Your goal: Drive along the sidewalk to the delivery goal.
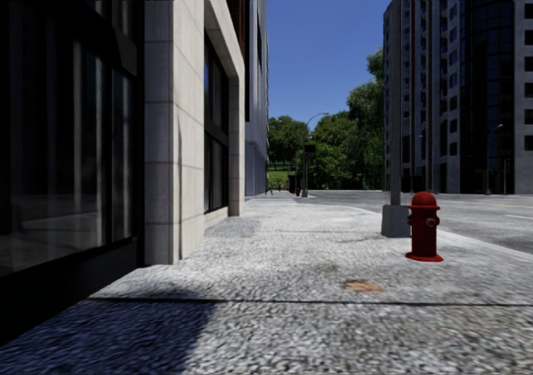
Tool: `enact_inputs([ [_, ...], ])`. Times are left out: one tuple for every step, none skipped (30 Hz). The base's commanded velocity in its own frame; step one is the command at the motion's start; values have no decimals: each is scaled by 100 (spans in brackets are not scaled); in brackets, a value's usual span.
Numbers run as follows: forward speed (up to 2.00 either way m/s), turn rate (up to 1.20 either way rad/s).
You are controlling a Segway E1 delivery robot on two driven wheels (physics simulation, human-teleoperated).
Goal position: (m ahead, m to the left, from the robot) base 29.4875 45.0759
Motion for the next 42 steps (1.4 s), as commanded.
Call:
enact_inputs([
  [200, 0],
  [200, 0],
  [200, 0],
  [200, 0],
  [200, 0],
  [200, 0],
  [200, 0],
  [200, 0],
  [200, 0],
  [200, 0],
  [200, 0],
  [200, 0],
  [200, 0],
  [200, 0],
  [200, 0],
  [200, 0],
  [200, 0],
  [200, 0],
  [200, 0],
  [200, 0],
  [200, 0],
  [200, 0],
  [200, 0],
  [200, 0],
  [200, 0],
  [200, 0],
  [200, 0],
  [200, 0],
  [200, 0],
  [200, 0],
  [200, 0],
  [200, 0],
  [200, 0],
  [200, 0],
  [200, 0],
  [200, 0],
  [200, 0],
  [200, 0],
  [200, 0],
  [200, 0],
  [200, 0],
  [200, 0],
])
